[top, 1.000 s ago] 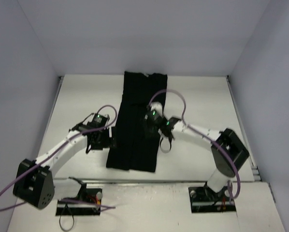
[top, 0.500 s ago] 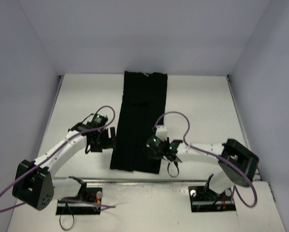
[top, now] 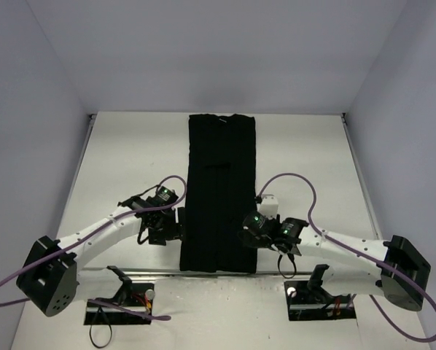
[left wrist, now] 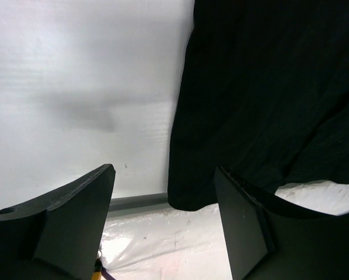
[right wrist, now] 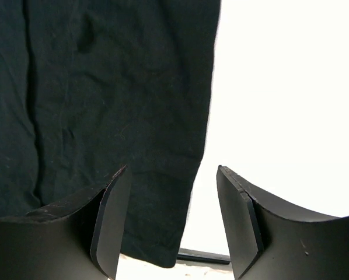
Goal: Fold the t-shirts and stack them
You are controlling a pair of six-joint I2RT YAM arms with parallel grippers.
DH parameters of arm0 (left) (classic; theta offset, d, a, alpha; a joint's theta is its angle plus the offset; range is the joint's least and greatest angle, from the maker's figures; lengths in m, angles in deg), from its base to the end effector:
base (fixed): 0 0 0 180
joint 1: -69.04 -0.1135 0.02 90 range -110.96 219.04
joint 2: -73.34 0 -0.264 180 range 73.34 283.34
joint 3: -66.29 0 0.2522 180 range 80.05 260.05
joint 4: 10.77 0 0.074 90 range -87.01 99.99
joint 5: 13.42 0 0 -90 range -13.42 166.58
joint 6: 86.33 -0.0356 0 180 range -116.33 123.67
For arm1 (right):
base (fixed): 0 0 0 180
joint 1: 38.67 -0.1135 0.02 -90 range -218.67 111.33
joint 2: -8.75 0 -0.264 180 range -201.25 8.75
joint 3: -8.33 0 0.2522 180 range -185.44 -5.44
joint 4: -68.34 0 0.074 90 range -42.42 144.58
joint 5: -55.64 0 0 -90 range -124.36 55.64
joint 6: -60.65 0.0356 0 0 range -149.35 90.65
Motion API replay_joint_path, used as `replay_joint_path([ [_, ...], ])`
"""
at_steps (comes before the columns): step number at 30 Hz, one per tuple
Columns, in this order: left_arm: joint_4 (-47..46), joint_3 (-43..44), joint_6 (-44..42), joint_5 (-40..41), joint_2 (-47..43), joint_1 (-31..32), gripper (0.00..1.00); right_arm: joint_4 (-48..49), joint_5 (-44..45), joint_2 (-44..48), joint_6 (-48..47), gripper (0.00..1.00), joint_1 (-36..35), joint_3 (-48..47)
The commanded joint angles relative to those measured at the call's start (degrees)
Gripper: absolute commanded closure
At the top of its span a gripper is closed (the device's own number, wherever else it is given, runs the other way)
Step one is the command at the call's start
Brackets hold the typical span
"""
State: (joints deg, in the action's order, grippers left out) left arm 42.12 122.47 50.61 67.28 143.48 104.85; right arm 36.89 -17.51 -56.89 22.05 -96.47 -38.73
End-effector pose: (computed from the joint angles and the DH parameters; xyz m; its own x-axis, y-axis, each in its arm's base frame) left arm 0.1734 -0.1322 0.2006 -0.9686 -0.1903 -0.1599 -0.1154 0.9141 -0.3887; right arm 0.1257 0.1803 0.1908 -0.8102 0.1171 -0.5744 -0.1242 0.9233 0.3634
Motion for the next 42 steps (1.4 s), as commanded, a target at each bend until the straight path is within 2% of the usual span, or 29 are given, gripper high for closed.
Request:
replay_joint_path([
  [1,-3.5,-2.3,3.9,0.0,-0.3,1.9,0.36,-5.4,5.0,-0.2,3.2,0.42,0.1,-3.2],
  [6,-6.0,1.7,1.4,2.1,3.9,1.9,0.4,-5.3,7.3,-5.4,-3.1,0.43,1.5,-8.8],
  [12,-5.8,14.1,-5.5,5.3,15.4,0.2,0.44,-3.6,2.1,-14.4,-19.9,0.46,16.2,-20.2],
  [17,-5.3,23.7,-10.5,7.6,24.6,-3.8,0.44,-1.9,-2.9,-25.3,-29.3,0.46,23.0,-30.1],
  [23,-2.8,34.1,-14.6,8.8,35.9,-5.3,0.49,1.6,-4.8,-37.1,-32.7,0.46,24.7,-35.1],
  [28,-1.5,38.9,-15.7,8.8,43.6,-6.7,0.61,5.7,-7.0,-41.5,-33.1,0.46,26.6,-34.6],
  [32,-0.9,42.7,-16.6,8.4,48.4,-8.5,0.66,6.1,-6.4,-45.7,-36.1,0.46,27.9,-37.8],
  [39,1.6,52.7,-17.8,7.2,55.1,-11.5,0.67,6.2,-6.4,-53.6,-42.0,0.46,31.9,-47.7],
  [42,1.7,56.1,-18.4,5.7,55.1,-12.3,0.63,6.1,-7.0,-54.5,-43.0,0.46,32.9,-52.1],
])
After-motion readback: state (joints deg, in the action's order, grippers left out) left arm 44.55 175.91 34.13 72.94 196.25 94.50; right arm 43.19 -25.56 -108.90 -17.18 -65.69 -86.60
